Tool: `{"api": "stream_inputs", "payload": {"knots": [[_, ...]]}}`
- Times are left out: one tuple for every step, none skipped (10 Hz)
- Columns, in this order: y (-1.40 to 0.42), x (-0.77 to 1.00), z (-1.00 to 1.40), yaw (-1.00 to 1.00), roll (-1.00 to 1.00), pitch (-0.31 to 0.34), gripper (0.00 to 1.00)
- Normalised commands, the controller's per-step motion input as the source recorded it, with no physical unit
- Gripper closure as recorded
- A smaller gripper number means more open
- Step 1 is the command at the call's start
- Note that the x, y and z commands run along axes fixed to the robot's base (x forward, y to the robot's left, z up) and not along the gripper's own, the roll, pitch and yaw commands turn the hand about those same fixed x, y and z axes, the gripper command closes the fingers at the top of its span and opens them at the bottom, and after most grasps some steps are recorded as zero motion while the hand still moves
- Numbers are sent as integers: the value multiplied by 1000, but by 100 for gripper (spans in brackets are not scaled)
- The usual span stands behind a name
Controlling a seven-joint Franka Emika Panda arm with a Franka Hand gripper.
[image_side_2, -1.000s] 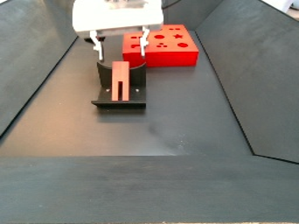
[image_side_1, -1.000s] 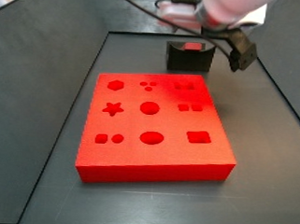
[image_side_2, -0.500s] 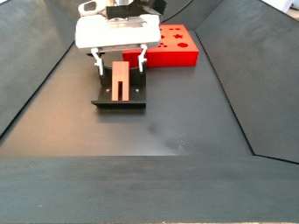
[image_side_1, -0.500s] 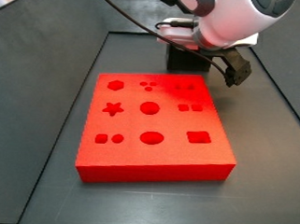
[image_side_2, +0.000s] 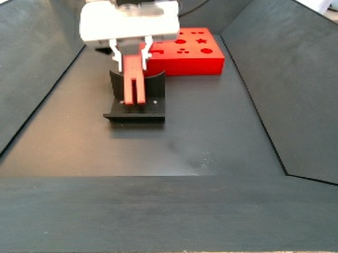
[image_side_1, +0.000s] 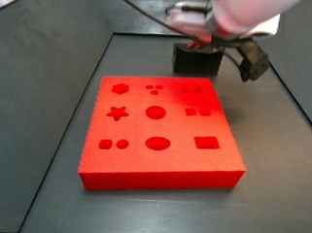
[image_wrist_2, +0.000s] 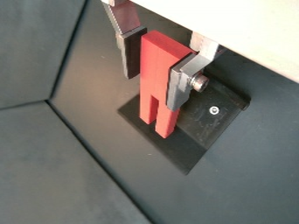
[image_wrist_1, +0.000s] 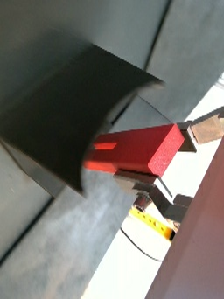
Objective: Pick up the double-square object. Move up. Place the double-square object on the fixture. Regrasp the double-square object. Move to above the board. Insert the double-square object.
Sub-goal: Move to above the board.
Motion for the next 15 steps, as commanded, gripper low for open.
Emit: {"api": "stream_inputs", "payload": {"knots": [[-86,73,1000,-19,-60,195,100],[-82,69,1000,36,-55,202,100],[-82,69,1000,62,-54,198,100],[-81,69,1000,101,-40,192,100],[-81,71,1000,129,-28,176,100],[-80,74,1000,144,-26,162,100],[-79,75,1000,151,-23,143,100],[-78,76,1000,154,-21,122,100],[-75,74,1000,151,-24,88,100],[-73,74,1000,146,-29,72,100],[-73,74,1000,132,-31,63,100],[-70,73,1000,119,-29,56,100],[-63,68,941,101,-30,52,100],[-49,52,766,89,-33,50,100],[-38,43,646,82,-34,53,100]]}}
